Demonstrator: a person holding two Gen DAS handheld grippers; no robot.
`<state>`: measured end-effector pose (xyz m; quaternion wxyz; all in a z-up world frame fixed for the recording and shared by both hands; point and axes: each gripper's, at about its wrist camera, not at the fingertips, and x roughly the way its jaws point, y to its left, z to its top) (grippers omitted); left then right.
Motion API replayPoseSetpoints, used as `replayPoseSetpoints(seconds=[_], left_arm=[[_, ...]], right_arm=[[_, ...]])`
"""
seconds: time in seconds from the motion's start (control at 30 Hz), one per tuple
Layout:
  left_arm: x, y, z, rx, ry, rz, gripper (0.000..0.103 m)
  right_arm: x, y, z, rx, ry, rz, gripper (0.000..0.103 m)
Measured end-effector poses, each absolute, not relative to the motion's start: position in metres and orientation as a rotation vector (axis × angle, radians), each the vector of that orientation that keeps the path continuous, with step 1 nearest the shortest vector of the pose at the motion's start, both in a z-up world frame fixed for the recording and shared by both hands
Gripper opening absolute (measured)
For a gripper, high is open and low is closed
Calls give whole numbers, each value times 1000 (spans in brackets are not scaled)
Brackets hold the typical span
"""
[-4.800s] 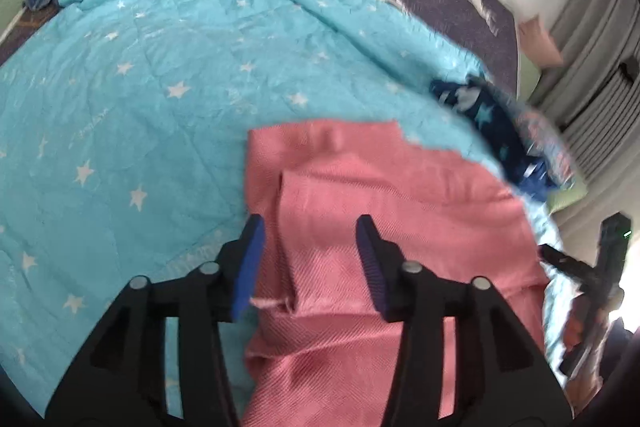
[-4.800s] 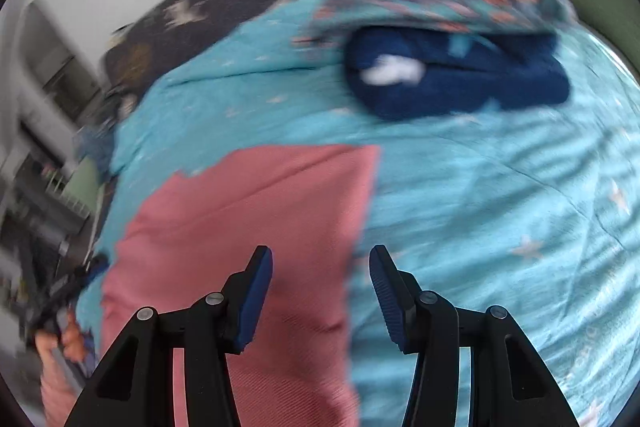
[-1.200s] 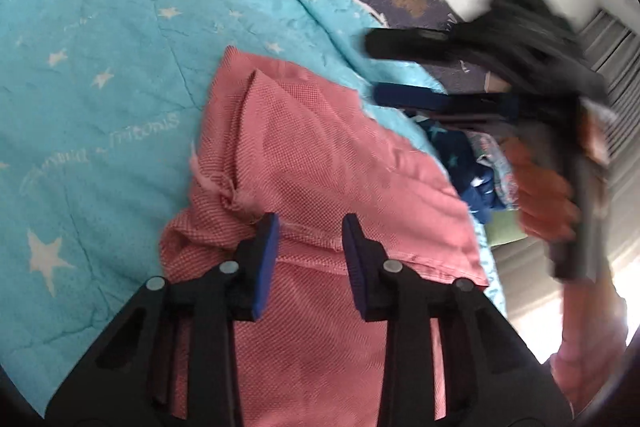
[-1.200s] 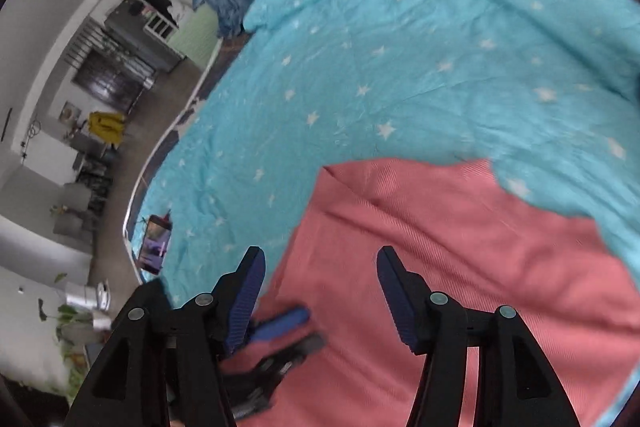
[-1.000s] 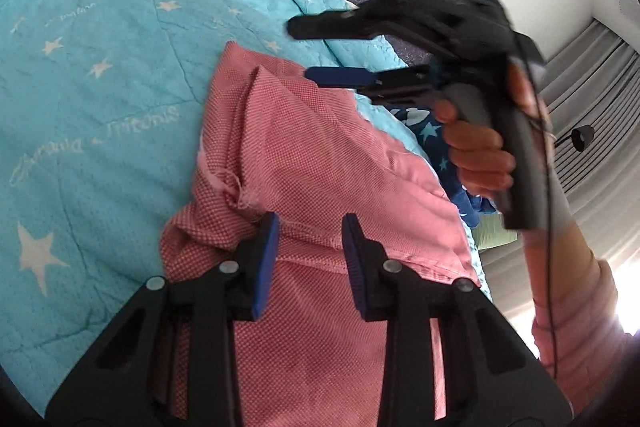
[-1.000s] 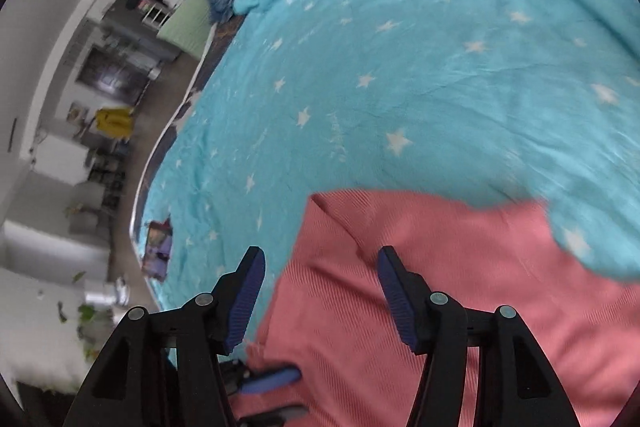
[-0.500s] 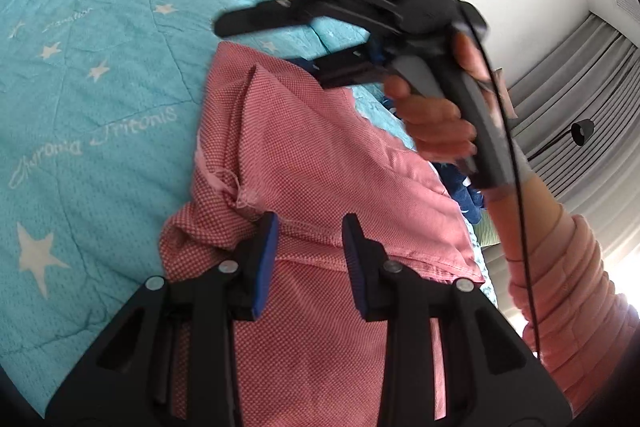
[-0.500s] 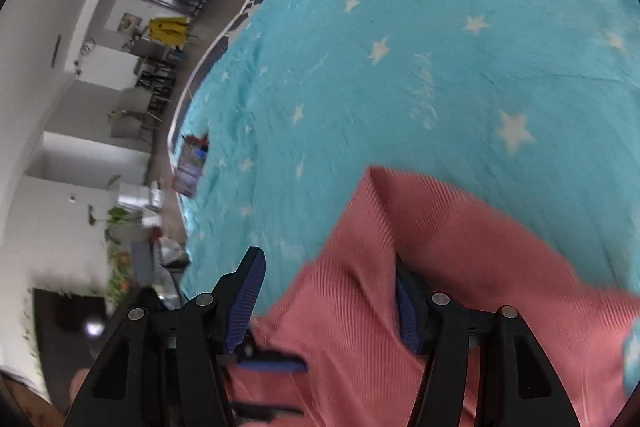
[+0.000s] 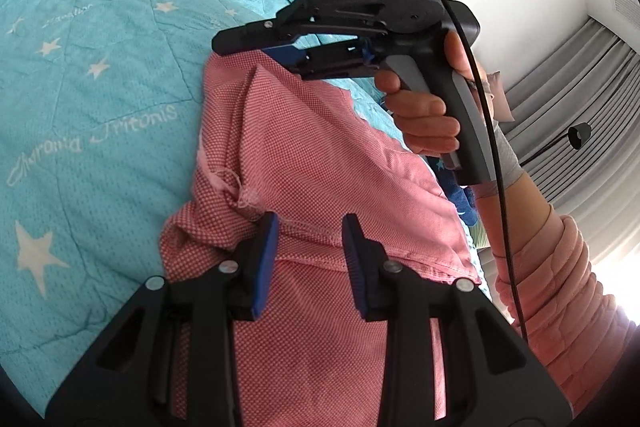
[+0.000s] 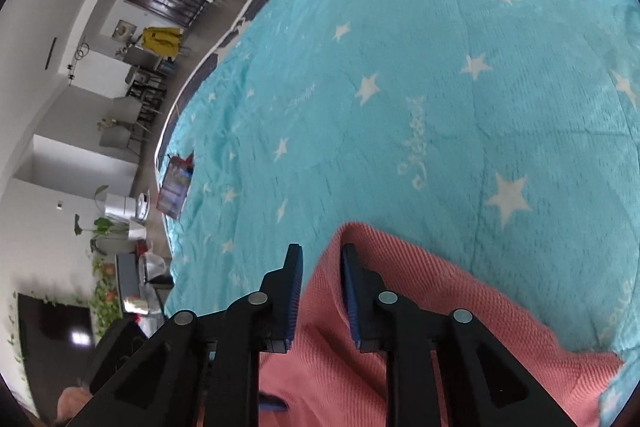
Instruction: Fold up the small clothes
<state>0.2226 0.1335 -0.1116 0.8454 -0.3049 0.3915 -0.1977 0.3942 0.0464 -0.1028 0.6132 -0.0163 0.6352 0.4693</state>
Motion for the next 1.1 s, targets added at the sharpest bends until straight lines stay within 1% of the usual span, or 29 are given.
replayPoseSetpoints(seconds=[0.07, 0.1, 0.13, 0.27, 0.33, 0.37, 0.47, 0.5, 0.53, 0.57, 0.6, 0.77, 0.8, 0.87, 0.9, 1.03, 1.1], left_arm=[[223, 134, -111, -641, 826, -416, 35], [223, 134, -112, -641, 826, -416, 35], [223, 134, -111, -638, 826, -415, 35], [223, 133, -112, -642, 824, -417, 35], [223, 135, -113, -652, 823, -420, 35], [223, 136, -114, -657, 823, -422, 35], [222, 138, -114, -657, 823, -423, 35], [222, 138, -114, -655, 823, -422, 35], [222, 139, -114, -654, 823, -422, 35], [222, 139, -114, -653, 824, -422, 35], [222, 139, -115, -653, 825, -423, 35], [222, 137, -115, -647, 824, -422, 35], [222, 137, -115, -648, 824, -422, 35], [222, 136, -115, -648, 824, -422, 35], [222, 136, -115, -648, 824, -421, 35], [221, 138, -114, -658, 822, -421, 35], [221, 138, -114, -662, 822, -422, 35]], right_arm=[[390, 47, -102, -76, 1444, 1086, 31], [388, 49, -101, -98, 1423, 1077, 23], [388, 52, -100, -124, 1380, 1033, 3], [404, 55, -94, -39, 1236, 907, 1], [418, 55, -106, 40, 1296, 856, 1], [418, 56, -107, 33, 1300, 850, 2], [411, 49, -102, 55, 1330, 915, 8], [410, 47, -98, 52, 1354, 934, 20], [407, 43, -94, 31, 1375, 943, 37], [404, 39, -89, 1, 1376, 945, 42], [401, 36, -85, -27, 1368, 946, 43], [384, 42, -85, -170, 1401, 992, 43], [380, 48, -89, -199, 1406, 1004, 40], [374, 64, -99, -260, 1410, 1017, 18], [374, 68, -101, -282, 1395, 1007, 5], [377, 76, -102, -248, 1301, 924, 2], [387, 68, -107, -167, 1304, 875, 1]])
